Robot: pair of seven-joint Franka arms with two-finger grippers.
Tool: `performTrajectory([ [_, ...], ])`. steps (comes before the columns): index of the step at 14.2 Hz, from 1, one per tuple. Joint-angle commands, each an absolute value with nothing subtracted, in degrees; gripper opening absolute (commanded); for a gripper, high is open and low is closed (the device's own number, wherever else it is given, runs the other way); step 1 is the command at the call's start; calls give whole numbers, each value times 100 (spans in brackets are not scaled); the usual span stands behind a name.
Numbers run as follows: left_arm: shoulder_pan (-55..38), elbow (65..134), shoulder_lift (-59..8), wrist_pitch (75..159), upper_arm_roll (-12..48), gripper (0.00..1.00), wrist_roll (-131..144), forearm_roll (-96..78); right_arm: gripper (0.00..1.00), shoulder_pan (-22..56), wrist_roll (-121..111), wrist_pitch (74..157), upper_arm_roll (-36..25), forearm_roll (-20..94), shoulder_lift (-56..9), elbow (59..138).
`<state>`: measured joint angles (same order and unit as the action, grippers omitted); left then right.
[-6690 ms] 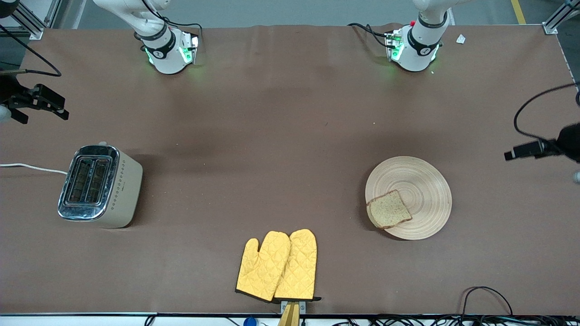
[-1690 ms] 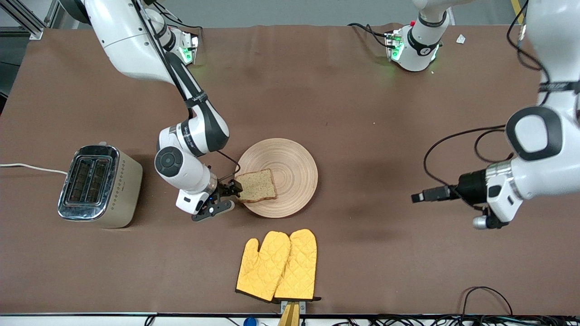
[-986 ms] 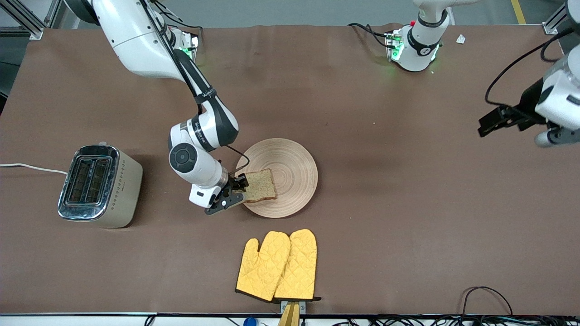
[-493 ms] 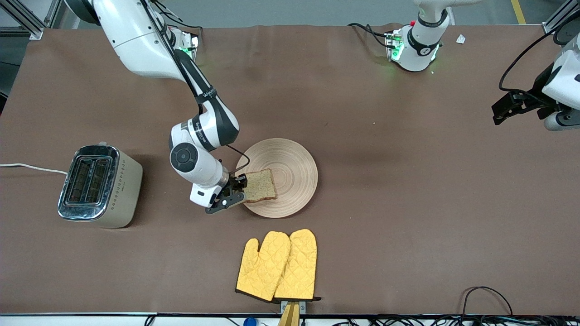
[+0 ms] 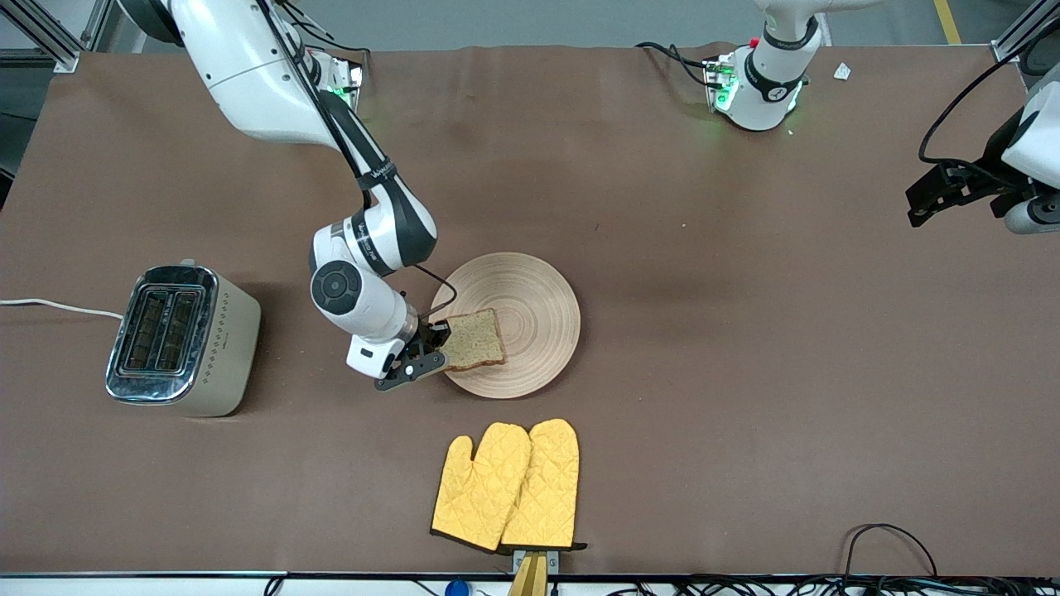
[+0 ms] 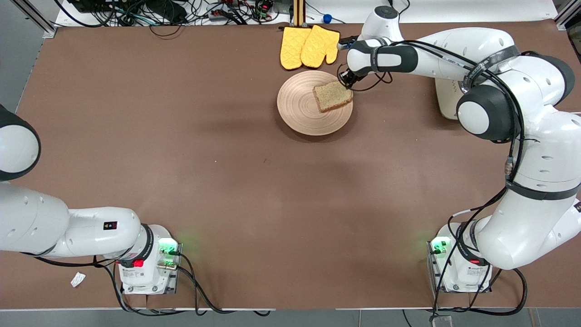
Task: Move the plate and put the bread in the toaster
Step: 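Grasp the bread slice with the right gripper and lift it, then carry the bread with the right gripper above the toaster slot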
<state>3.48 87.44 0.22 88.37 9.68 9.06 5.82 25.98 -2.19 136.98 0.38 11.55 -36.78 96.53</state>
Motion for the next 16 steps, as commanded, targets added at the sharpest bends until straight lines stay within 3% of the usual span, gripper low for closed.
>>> performTrajectory([
  [1, 369, 8692, 62, 8684, 958, 100, 748, 554, 0, 2637, 183, 13615, 35, 1257, -3420, 9800],
  [10, 352, 8710, 70, 8666, 984, 100, 738, 536, 0, 2602, 1503, 11743, -219, 1012, -2409, 9290],
  [16, 352, 8710, 35, 8666, 1002, 100, 747, 536, 0, 2584, 1512, 10145, -632, -822, -2057, 8877],
])
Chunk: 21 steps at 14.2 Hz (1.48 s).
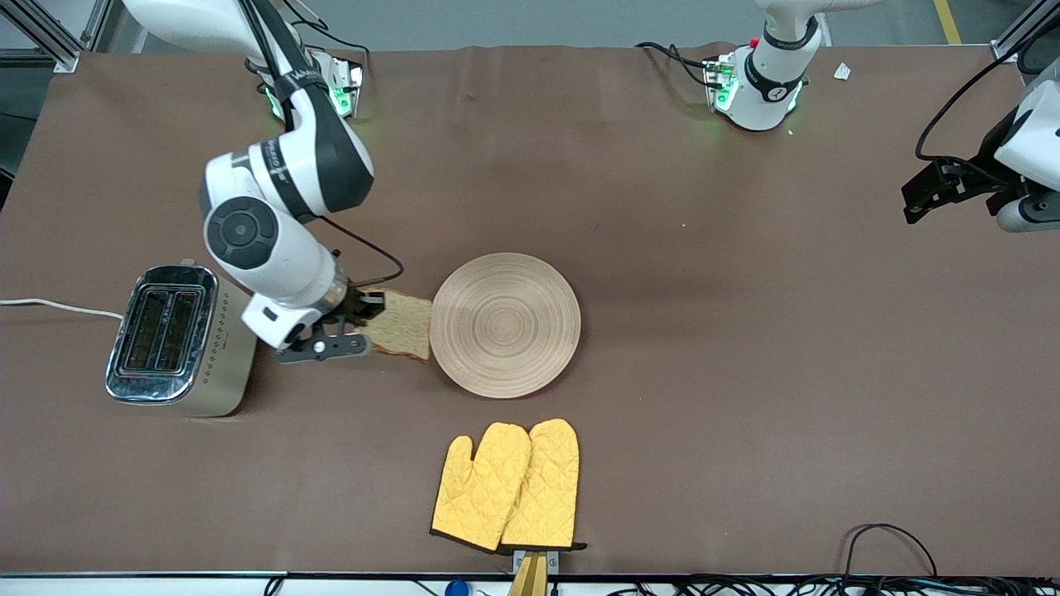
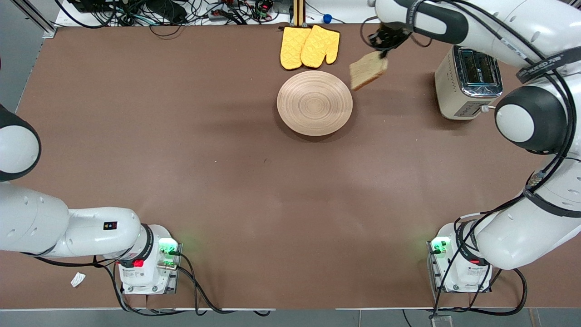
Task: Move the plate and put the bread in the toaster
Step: 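Carry the bread with the right gripper above the toaster slot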
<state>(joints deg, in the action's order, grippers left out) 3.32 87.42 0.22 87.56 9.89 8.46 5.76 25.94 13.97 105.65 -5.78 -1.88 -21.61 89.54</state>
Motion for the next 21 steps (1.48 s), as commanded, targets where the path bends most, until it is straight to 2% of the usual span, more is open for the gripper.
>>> performTrajectory([
  [1, 352, 8710, 26, 8666, 1002, 100, 747, 536, 0, 2558, 1520, 9942, -711, -1096, -1961, 8868],
  [3, 352, 8701, 18, 8666, 1002, 100, 747, 545, 0, 2514, 1494, 9678, -931, -1405, -1855, 8868],
  [7, 352, 8701, 18, 8666, 1011, 100, 747, 536, 0, 2487, 1521, 9159, -1002, -2862, -1898, 8886],
  [12, 352, 8701, 9, 8666, 1011, 100, 747, 536, 0, 2294, 1511, 9070, -1002, -4006, -1916, 8903],
  [17, 343, 8701, 9, 8675, 1011, 100, 799, 536, 0, 1829, 1512, 9167, -1002, -4612, -2127, 8921],
  [21, 351, 8692, 0, 8675, 1011, 100, 765, 554, 0, 1740, 1529, 9316, -993, -4641, -2276, 8930],
])
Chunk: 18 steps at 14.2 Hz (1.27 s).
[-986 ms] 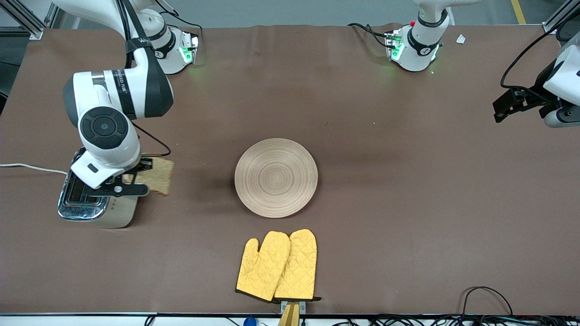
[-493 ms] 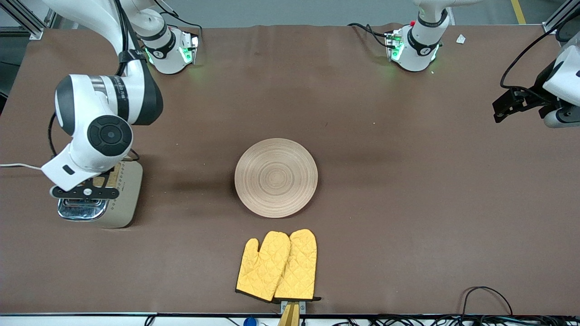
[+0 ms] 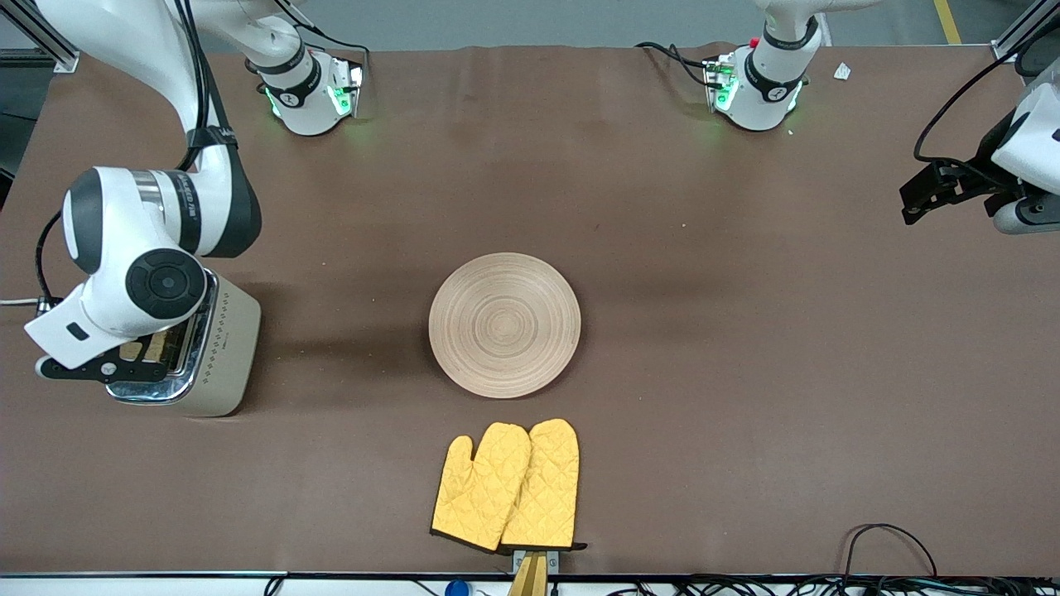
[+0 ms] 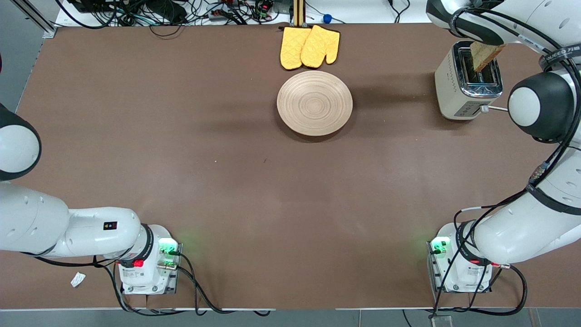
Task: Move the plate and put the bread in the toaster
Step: 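Lower the bread edge-first into the toaster slot with the right gripper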
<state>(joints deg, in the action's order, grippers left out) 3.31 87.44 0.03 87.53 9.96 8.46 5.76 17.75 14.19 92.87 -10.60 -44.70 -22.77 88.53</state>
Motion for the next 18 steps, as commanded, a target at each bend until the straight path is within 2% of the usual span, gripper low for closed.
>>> performTrajectory([
  [1, 360, 8692, -26, 8710, 1011, 100, 765, 554, 0, 1749, 1538, 9325, -993, -4641, -2320, 8930],
  [18, 378, 8684, -35, 8719, 958, 100, 765, 554, 0, 2030, 1626, 9036, -949, -4456, -2321, 9387],
])
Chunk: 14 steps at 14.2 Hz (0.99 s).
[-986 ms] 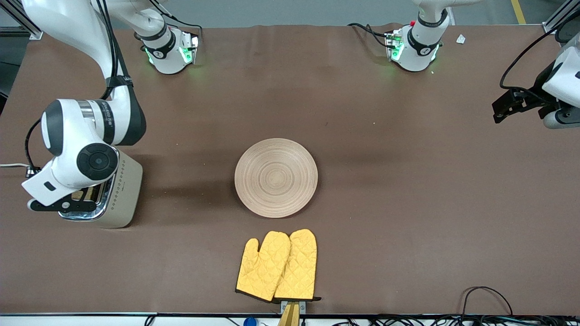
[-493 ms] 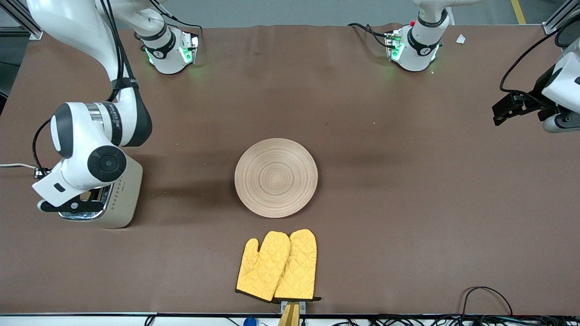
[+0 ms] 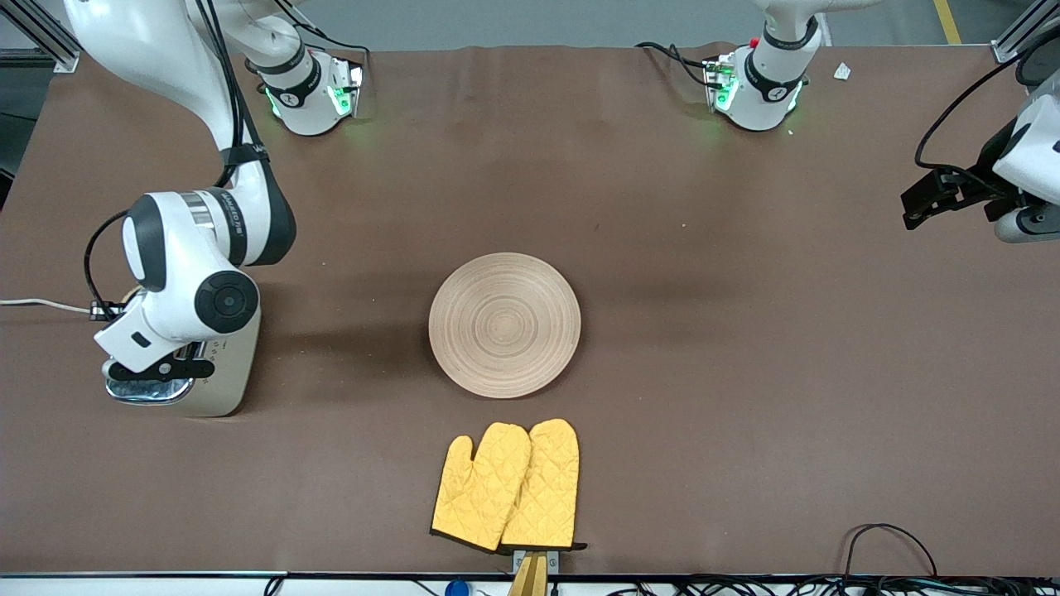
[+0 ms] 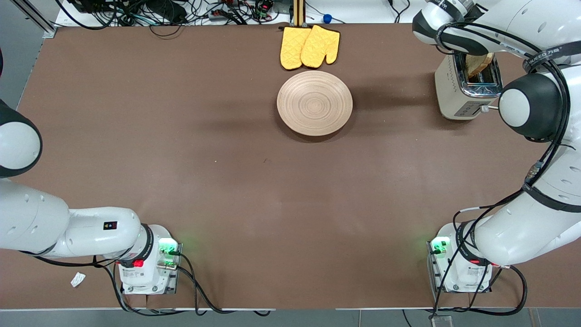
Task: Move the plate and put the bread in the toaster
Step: 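Lower the bread edge-first into the toaster slot with the right gripper, then open the right gripper to release the bread in the slot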
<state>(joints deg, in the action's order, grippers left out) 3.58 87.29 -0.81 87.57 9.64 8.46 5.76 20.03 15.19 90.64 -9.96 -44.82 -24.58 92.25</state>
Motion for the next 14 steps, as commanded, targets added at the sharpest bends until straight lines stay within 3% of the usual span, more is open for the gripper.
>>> performTrajectory([
  [1, 378, 8657, -35, 8719, 958, 100, 782, 554, 0, 2039, 1626, 9009, -949, -4456, -2259, 9439],
  [4, 378, 8657, -53, 8719, 958, 100, 782, 562, 0, 2039, 1617, 9070, -949, -4456, -1969, 9738],
  [11, 360, 8648, -97, 8736, 967, 100, 861, 554, 1, 2039, 1617, 9096, -940, -4456, -1969, 9765],
  [14, 360, 8648, -97, 8736, 967, 100, 861, 554, 1, 2004, 1617, 9552, -949, -4474, -2030, 9756],
])
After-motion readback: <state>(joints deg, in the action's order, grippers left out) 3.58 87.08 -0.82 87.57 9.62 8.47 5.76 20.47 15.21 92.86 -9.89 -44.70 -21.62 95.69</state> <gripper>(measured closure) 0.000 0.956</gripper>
